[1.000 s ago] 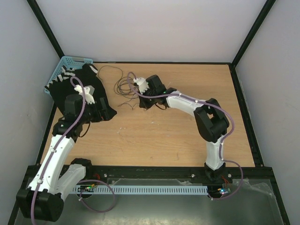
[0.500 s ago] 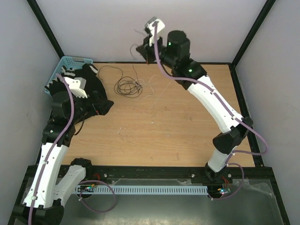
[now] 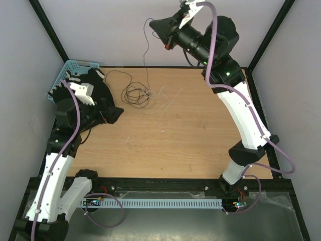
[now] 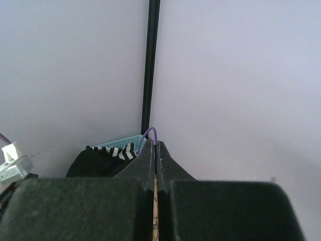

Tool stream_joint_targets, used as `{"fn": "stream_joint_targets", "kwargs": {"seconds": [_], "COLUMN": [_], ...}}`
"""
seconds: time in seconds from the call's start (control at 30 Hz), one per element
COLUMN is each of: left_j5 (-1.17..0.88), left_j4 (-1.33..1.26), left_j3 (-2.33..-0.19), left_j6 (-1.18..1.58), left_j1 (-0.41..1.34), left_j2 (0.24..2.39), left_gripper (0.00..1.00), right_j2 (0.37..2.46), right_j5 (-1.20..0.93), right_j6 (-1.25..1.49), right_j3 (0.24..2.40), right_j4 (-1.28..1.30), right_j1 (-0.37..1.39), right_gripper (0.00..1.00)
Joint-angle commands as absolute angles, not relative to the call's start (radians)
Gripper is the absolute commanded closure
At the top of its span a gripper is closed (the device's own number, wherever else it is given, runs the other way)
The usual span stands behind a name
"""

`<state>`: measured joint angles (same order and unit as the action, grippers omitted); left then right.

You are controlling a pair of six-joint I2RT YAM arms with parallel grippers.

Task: Zip-tie the wires
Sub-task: Pick up the cable at the center of the board.

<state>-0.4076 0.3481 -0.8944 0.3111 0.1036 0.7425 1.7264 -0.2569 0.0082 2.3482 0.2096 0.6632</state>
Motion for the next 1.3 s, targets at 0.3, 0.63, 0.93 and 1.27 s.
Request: {"fn": "stream_joint_targets", "kwargs": {"seconds": [0.3,0.63,0.93,1.27], "left_j5": [-0.398,-0.289,-0.077,-0.414], "left_j4": [-0.228,-0.403,-0.299,-0.261], "left_j3": [-0.786,-0.814,-0.703,-0.606], "left_j6": [0.226,0.134,0.094,0.074], "left_j1": [0.308,0.46,0.434,0.475], "left_j2": [1.027,1.255,1.068,1.021], "left_gripper": [0.01,0.01,0.01,0.01], "right_j2": [1.53,1.47,1.398,1.378], "right_j5": [-0.242,-0.179,-0.074,-0.059], "right_j6": [0.052,0.004,-0.045,-0.056], "right_j3": [2.202,2.142,2.029,2.014], "right_j4": [0.206,0.205,0.207,0.206], "right_j1": [0.662,0.663,0.662,0.663], "right_gripper": [1.0,1.0,1.0,1.0]}}
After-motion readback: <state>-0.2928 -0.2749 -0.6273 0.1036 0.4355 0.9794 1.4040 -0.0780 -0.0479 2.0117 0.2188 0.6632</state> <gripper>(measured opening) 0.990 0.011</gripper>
